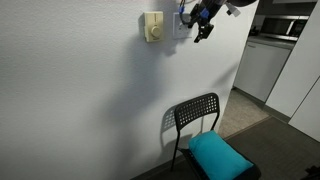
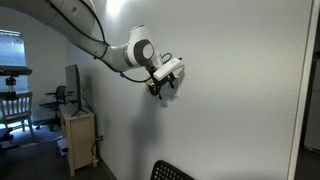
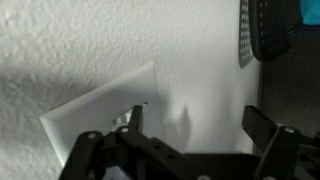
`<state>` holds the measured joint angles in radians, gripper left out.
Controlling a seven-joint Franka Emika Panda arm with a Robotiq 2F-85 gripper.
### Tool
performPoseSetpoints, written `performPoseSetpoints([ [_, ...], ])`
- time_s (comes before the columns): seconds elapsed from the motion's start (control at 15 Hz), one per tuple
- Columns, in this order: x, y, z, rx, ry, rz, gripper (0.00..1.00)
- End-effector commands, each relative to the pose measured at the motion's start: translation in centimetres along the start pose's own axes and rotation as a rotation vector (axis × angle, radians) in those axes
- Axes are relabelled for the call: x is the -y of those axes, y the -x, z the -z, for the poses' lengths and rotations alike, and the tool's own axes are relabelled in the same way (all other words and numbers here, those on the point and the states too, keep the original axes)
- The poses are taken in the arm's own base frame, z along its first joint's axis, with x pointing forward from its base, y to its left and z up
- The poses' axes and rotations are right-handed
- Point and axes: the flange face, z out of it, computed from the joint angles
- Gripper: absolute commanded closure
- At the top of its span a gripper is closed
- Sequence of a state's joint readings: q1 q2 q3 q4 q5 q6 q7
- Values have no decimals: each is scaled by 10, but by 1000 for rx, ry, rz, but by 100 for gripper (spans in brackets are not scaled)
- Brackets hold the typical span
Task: Turn off the light
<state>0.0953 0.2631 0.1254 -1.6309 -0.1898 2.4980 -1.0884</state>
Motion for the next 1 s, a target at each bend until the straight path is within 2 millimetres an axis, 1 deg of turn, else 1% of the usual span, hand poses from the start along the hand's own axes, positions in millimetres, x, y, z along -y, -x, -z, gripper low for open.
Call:
performPoseSetpoints([
  [0.0,28,9,-3,126,-92,-43,0],
  [0.2,44,8,-5,181,-157,-87,0],
  [0.33,50,9,-7,206,-181,-117,0],
  [0.73,54,12,-7,228,-216,-175,0],
  [0.8,48,5,-13,201,-196,-164,0],
  [0.93,49,6,-14,210,-205,-169,0],
])
